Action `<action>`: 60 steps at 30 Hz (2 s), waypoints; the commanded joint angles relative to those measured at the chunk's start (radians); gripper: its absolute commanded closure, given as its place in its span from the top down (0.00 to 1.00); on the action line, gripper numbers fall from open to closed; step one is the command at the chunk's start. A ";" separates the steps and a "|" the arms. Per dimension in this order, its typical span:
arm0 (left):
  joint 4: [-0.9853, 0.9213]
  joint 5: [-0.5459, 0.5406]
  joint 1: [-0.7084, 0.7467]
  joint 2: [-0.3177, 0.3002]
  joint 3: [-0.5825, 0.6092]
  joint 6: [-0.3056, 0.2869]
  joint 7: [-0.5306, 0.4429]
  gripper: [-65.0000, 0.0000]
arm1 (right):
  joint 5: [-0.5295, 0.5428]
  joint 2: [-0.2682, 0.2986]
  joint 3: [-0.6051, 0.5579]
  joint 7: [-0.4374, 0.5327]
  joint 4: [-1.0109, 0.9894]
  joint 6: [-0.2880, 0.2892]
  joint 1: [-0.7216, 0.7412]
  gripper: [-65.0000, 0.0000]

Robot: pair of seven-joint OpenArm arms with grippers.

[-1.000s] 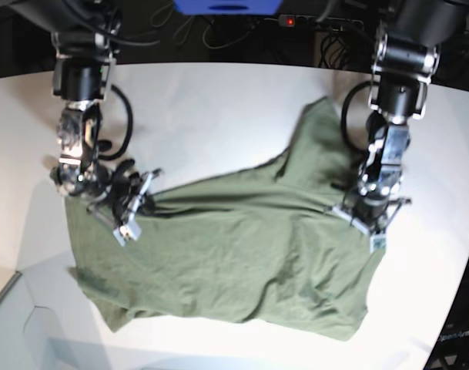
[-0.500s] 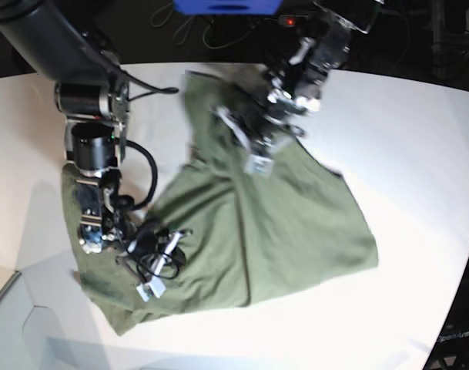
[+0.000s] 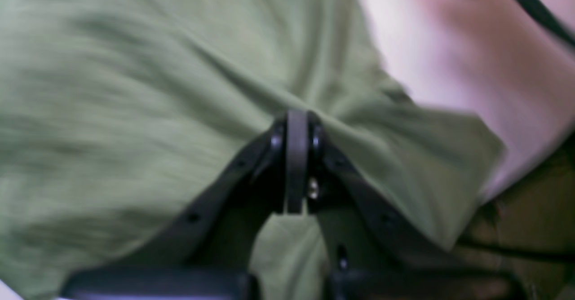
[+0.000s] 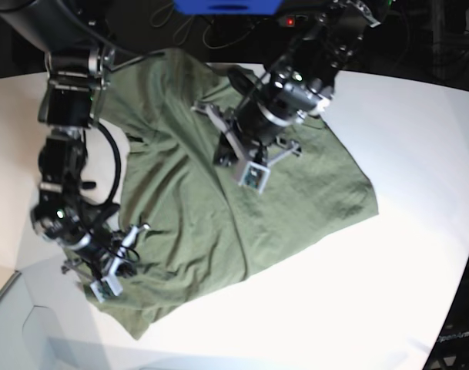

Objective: Layout the t-shirt on the table in an organized manner, then fold the t-shirt properly
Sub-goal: 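Grasp the shirt body with both grippers and drag it toward the robot, then pull the shirt with the left gripper away from the right gripper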

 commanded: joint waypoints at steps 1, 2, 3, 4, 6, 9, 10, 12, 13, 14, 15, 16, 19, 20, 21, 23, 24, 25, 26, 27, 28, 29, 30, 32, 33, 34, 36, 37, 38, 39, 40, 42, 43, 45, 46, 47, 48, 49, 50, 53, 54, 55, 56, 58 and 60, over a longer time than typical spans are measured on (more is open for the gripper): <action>0.024 0.009 -0.043 -0.007 -0.036 0.000 -0.027 0.00 | 0.006 0.011 0.023 0.004 0.054 -0.001 -0.005 0.00; 0.024 0.009 -0.058 -0.021 -0.067 0.000 -0.027 0.00 | 0.006 0.011 0.040 -0.005 0.093 -0.001 -0.033 0.00; 0.021 0.009 -0.078 -0.027 -0.101 0.000 -0.028 0.00 | 0.006 0.011 0.064 -0.016 0.132 -0.001 -0.072 0.00; 0.011 0.009 -0.098 -0.030 -0.141 0.000 -0.028 0.00 | 0.006 0.011 0.090 -0.031 0.169 -0.001 -0.114 0.00; -0.030 0.009 -0.158 -0.024 -0.216 -0.001 -0.028 0.00 | 0.006 0.008 0.136 -0.048 0.218 -0.001 -0.186 0.00; -0.138 0.009 -0.267 0.017 -0.265 -0.001 -0.028 0.00 | 0.008 -0.010 0.158 -0.051 0.274 -0.001 -0.300 0.00; -0.187 0.009 -0.305 0.033 -0.271 -0.001 -0.028 0.00 | 0.008 -0.027 0.161 -0.051 0.298 -0.001 -0.341 0.00; -0.320 0.009 -0.392 0.065 -0.265 -0.001 -0.030 0.00 | 0.008 -0.070 0.153 -0.051 0.360 -0.001 -0.436 0.00; -0.389 0.009 -0.431 0.088 -0.265 -0.001 -0.035 0.00 | 0.008 -0.093 0.150 -0.050 0.384 -0.001 -0.470 0.00; -0.464 0.009 -0.469 0.117 -0.263 -0.001 -0.053 0.00 | 0.008 -0.121 0.140 -0.050 0.406 -0.001 -0.498 0.00; -0.552 0.009 -0.504 0.143 -0.263 -0.001 -0.085 0.00 | 0.008 -0.151 0.127 -0.050 0.432 -0.001 -0.531 0.00; -0.644 0.012 -0.538 0.171 -0.263 -0.003 -0.128 0.00 | 0.008 -0.181 0.109 -0.050 0.455 -0.001 -0.563 0.00; -0.883 0.020 -0.635 0.228 -0.217 -0.003 -0.252 0.00 | 0.008 -0.254 0.049 -0.050 0.479 -0.001 -0.633 0.00; -0.957 0.019 -0.662 0.240 -0.184 -0.003 -0.292 0.00 | 0.008 -0.271 0.023 -0.050 0.479 -0.001 -0.646 0.00; -1.021 0.012 -0.687 0.246 -0.144 -0.003 -0.332 0.00 | 0.008 -0.280 -0.008 -0.050 0.478 -0.001 -0.659 0.00; -1.103 0.009 -0.710 0.248 -0.085 -0.003 -0.387 0.00 | 0.008 -0.280 -0.075 -0.050 0.476 -0.001 -0.672 0.00; -1.133 0.009 -0.708 0.254 -0.067 -0.003 -0.414 0.00 | 0.008 -0.277 -0.103 -0.050 0.476 -0.001 -0.675 0.00; -1.158 0.009 -0.707 0.255 -0.059 -0.003 -0.437 0.00 | 0.008 -0.276 -0.121 -0.050 0.475 -0.001 -0.675 0.00; -1.184 0.009 -0.707 0.254 -0.061 -0.003 -0.466 0.00 | 0.008 -0.274 -0.126 -0.050 0.461 -0.001 -0.674 0.00; -1.207 0.009 -0.705 0.252 -0.061 -0.003 -0.484 0.00 | 0.006 -0.266 -0.123 -0.046 0.444 -0.001 -0.668 0.00; -1.232 0.009 -0.702 0.251 -0.061 -0.003 -0.496 0.00 | 0.006 -0.256 -0.123 -0.042 0.418 -0.001 -0.666 0.00; -1.253 0.009 -0.696 0.249 -0.061 -0.003 -0.499 0.00 | 0.006 -0.237 -0.123 -0.042 0.393 -0.001 -0.659 0.00; -1.273 0.011 -0.693 0.232 -0.061 -0.003 -0.503 0.00 | 0.006 -0.219 -0.123 -0.042 0.363 -0.001 -0.645 0.00; -1.291 0.011 -0.685 0.206 -0.061 -0.003 -0.503 0.00 | 0.006 -0.185 -0.118 -0.040 0.301 -0.001 -0.622 0.00; -1.293 0.011 -0.679 0.194 -0.061 -0.003 -0.503 0.00 | 0.006 -0.170 -0.104 -0.040 0.275 -0.001 -0.608 0.00; -1.287 0.011 -0.662 0.177 -0.061 -0.003 -0.499 0.00 | 0.006 -0.161 -0.081 -0.040 0.251 -0.001 -0.591 0.00; -1.270 0.011 -0.623 0.139 -0.062 -0.003 -0.495 0.00 | 0.006 -0.156 -0.028 -0.040 0.211 -0.001 -0.562 0.00; -1.253 0.011 -0.587 0.117 -0.062 -0.003 -0.495 0.00 | 0.006 -0.154 0.009 -0.040 0.195 -0.001 -0.550 0.00; -1.232 0.011 -0.550 0.093 -0.062 -0.003 -0.495 0.00 | 0.006 -0.139 0.049 -0.040 0.182 -0.001 -0.534 0.00; -1.209 0.009 -0.521 0.073 -0.062 -0.003 -0.495 0.00 | 0.006 -0.124 0.075 -0.040 0.165 -0.001 -0.517 0.00; -1.182 0.009 -0.491 0.056 -0.062 -0.001 -0.493 0.00 | 0.006 -0.110 0.090 -0.040 0.137 -0.001 -0.498 0.00; -1.103 0.009 -0.409 0.008 -0.062 0.002 -0.486 0.00 | 0.006 -0.075 0.110 -0.040 0.093 -0.001 -0.450 0.00; -1.043 0.009 -0.362 -0.013 -0.064 0.003 -0.463 0.00 | 0.006 -0.052 0.113 -0.040 0.068 -0.001 -0.425 0.00; -0.923 0.009 -0.273 -0.047 -0.064 0.005 -0.406 0.00 | 0.006 -0.022 0.113 -0.040 0.019 -0.001 -0.381 0.00; -0.853 0.009 -0.228 -0.064 -0.065 0.006 -0.381 0.00 | 0.006 -0.013 0.112 -0.040 -0.006 -0.001 -0.352 0.00; -0.780 0.009 -0.181 -0.078 -0.069 0.006 -0.354 0.00 | 0.006 -0.009 0.110 -0.040 -0.032 -0.001 -0.321 0.00; -0.713 0.009 -0.130 -0.085 -0.087 0.006 -0.329 0.00 | 0.006 -0.009 0.110 -0.040 -0.061 -0.001 -0.287 0.00; -0.644 0.009 -0.084 -0.084 -0.113 0.006 -0.309 0.00 | 0.006 -0.009 0.109 -0.040 -0.087 -0.001 -0.258 0.00; -0.586 0.009 -0.041 -0.081 -0.141 0.006 -0.289 0.00 | 0.006 -0.009 0.109 -0.040 -0.110 -0.001 -0.231 0.00; -0.401 0.011 0.094 -0.036 -0.202 0.002 -0.231 0.00 | 0.006 -0.012 0.109 -0.040 -0.187 -0.001 -0.138 0.00; -0.351 0.016 0.128 -0.027 -0.213 0.002 -0.219 0.00 | 0.006 -0.013 0.109 -0.039 -0.213 -0.001 -0.114 0.00; -0.299 0.019 0.155 -0.019 -0.220 0.002 -0.206 0.00 | 0.006 -0.013 0.106 -0.037 -0.239 -0.001 -0.088 0.00; -0.256 0.016 0.177 -0.018 -0.223 0.002 -0.199 0.00 | 0.006 -0.013 0.095 -0.023 -0.263 -0.001 -0.063 0.00; -0.167 0.014 0.206 -0.023 -0.225 0.006 -0.193 0.00 | 0.006 -0.013 0.057 0.016 -0.303 -0.001 -0.026 0.00; -0.105 0.020 0.217 -0.023 -0.230 0.008 -0.193 0.00 | 0.006 -0.012 0.026 0.049 -0.305 -0.001 -0.011 0.00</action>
